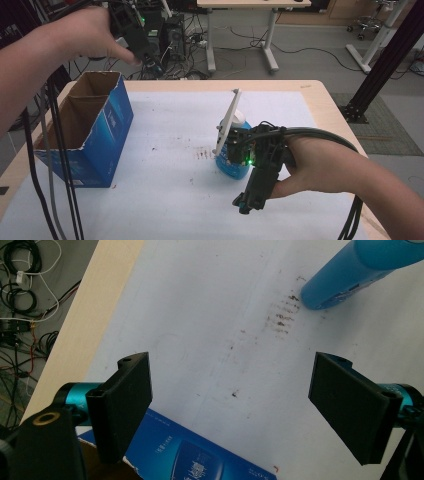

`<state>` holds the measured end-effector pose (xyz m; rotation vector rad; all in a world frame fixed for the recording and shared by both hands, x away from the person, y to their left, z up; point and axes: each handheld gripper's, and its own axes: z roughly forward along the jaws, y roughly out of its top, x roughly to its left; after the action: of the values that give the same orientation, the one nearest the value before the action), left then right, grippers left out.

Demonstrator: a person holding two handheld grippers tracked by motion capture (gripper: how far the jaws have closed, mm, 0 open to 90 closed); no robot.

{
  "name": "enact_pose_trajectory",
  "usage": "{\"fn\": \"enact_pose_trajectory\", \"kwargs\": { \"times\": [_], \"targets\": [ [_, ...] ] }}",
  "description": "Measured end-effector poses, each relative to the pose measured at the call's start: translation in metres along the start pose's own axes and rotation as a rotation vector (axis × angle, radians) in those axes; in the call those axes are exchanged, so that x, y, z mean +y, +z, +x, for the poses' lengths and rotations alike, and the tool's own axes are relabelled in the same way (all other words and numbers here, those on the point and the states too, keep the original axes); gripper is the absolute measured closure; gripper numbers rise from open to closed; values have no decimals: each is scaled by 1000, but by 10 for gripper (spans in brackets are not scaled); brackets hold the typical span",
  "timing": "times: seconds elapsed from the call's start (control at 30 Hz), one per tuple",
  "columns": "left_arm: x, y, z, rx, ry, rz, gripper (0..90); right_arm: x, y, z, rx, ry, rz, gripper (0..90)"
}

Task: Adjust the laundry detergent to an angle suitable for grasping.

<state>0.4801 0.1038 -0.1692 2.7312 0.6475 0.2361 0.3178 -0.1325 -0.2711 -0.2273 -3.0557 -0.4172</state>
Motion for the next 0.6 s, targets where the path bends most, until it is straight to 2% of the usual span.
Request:
{"fn": "enact_pose_trajectory", "kwargs": {
  "times": [0.27, 0.47, 0.6],
  "targets": [
    [1, 1, -1, 0, 4, 2, 177, -4, -5, -2, -10, -4, -21, 132],
    [1, -1, -3, 3, 13, 6, 177, -8, -9, -3, -18, 14, -50, 132],
    [0, -1, -5, 5, 15, 4, 177, -10, -12, -4, -30, 6, -70, 131]
  ]
}}
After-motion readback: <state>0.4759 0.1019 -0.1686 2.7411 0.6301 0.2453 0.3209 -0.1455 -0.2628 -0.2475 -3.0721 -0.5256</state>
